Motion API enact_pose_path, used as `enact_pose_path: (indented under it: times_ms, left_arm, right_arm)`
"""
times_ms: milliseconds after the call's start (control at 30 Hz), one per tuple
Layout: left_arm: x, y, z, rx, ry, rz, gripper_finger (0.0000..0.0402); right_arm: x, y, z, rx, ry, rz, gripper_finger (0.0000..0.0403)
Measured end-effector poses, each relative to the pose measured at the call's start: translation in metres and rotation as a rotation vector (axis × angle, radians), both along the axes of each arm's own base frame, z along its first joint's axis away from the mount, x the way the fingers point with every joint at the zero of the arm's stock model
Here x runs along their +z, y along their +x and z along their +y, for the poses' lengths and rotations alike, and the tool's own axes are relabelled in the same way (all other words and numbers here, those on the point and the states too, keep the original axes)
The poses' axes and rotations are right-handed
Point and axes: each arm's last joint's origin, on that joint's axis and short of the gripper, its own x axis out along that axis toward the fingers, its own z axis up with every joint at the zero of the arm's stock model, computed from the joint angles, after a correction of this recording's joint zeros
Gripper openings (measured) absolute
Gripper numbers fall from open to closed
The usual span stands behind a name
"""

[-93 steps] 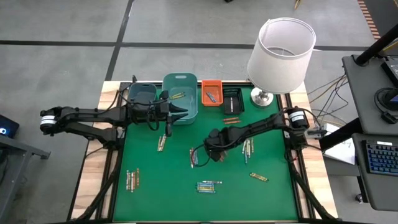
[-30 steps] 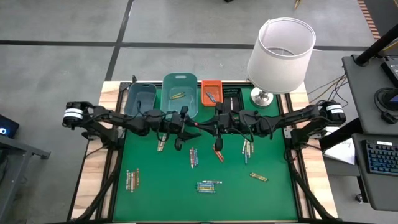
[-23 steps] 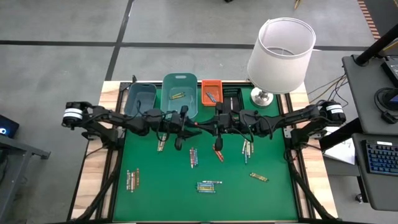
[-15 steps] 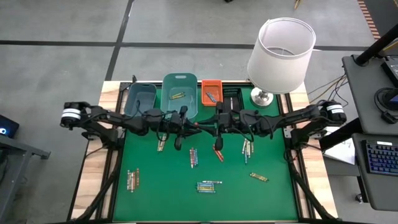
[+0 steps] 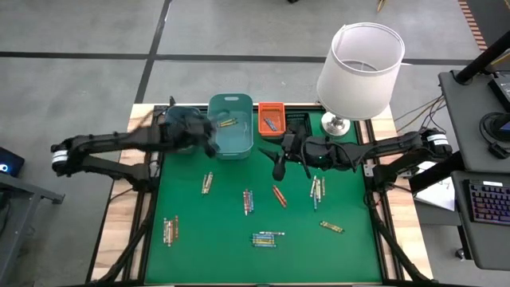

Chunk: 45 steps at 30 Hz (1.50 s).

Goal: Sort crayons
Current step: Put the orange crayon into the blue bin

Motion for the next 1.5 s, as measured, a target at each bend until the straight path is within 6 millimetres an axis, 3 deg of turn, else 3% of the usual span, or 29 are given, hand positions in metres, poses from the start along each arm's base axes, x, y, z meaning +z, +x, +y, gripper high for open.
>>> enact_pose_path:
  times_ms: [100, 233, 400, 600, 1100, 1500]
  left_arm:
    - [0.015, -0.025, 0.020, 0.246, 0.003, 0.115, 0.0004]
    - [0.015, -0.045, 0.048, 0.397, -0.065, 0.185, 0.0003]
    - [-0.012, -0.060, 0.084, 0.447, -0.262, 0.247, 0.0002]
    - [-0.044, -0.067, 0.115, 0.557, -0.383, 0.392, 0.0001]
    - [-0.070, -0.054, 0.128, 0.578, -0.411, 0.552, 0.0052]
    - [-0.059, -0.054, 0.122, 0.563, -0.371, 0.502, 0.0068]
  right_arm:
    - [-0.001, 0.001, 0.000, 0.001, 0.000, 0.000, 0.0164]
    - [-0.003, 0.003, 0.000, 0.000, 0.007, 0.009, 0.0164]
    - [-0.005, 0.002, 0.000, -0.001, 0.008, 0.024, 0.0164]
    - [-0.008, 0.002, 0.000, -0.003, 0.015, 0.058, 0.0164]
    - [-0.010, 0.001, 0.000, -0.005, 0.022, 0.074, 0.0164]
    - [-0.010, 0.001, 0.000, -0.004, 0.022, 0.076, 0.0164]
